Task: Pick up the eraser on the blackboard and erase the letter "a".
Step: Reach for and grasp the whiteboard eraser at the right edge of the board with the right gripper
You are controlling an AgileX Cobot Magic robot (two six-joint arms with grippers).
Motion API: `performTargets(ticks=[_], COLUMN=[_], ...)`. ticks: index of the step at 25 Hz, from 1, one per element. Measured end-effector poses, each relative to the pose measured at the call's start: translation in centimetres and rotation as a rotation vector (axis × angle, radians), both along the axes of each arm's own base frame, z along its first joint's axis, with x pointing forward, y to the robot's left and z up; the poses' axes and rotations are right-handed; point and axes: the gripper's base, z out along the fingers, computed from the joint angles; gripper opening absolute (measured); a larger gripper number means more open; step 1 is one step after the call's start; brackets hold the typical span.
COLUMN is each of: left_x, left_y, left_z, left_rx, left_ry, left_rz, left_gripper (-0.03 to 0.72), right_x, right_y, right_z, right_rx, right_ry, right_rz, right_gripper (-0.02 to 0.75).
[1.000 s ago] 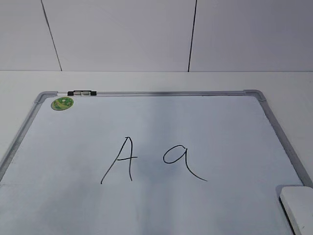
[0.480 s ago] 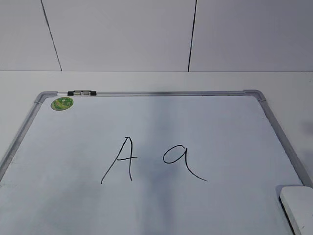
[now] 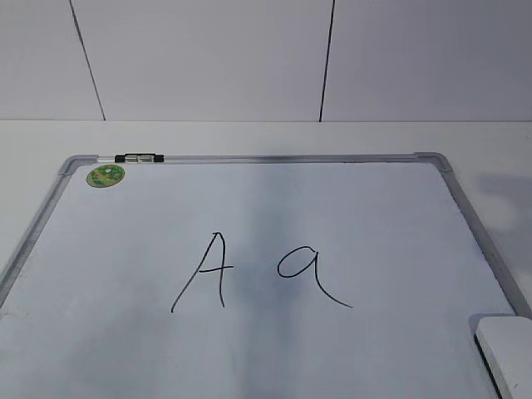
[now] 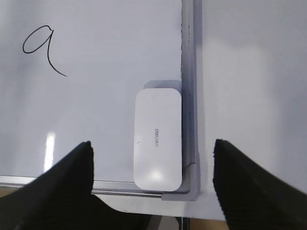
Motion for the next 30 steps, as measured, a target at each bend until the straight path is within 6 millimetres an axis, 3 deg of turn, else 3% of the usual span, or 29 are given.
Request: performTargets(ticks=[7,12,20,26,30], left_x=[0.0,0.0,0.0,0.0,0.0], left_y=[0.0,0.0,0.0,0.0,0.0], left_z=[0.0,0.0,0.0,0.0,0.0], left_rx=[0.0,0.0,0.0,0.0,0.0], left_ry=[0.0,0.0,0.0,0.0,0.0], left_rz=[0.0,0.0,0.0,0.0,0.0], left_gripper=[0.235,0.235,0.235,0.235,0.235], right_x=[2.6,2.6,2.8,2.7,2.9], right_y=[0.6,0.7,0.8,2.2,1.8], right_z=[-1.3,-1.3,-1.4,-1.5,-1.7], right_rx=[0.064,0.074,0.085,0.076,0.017], right_ry=[0.122,0.125,0.133,0.147,0.156], right_rz=[0.008,0.013,0.018,0.123,0.101], right_gripper=[0.606,0.63,0.606,0.659,0.666])
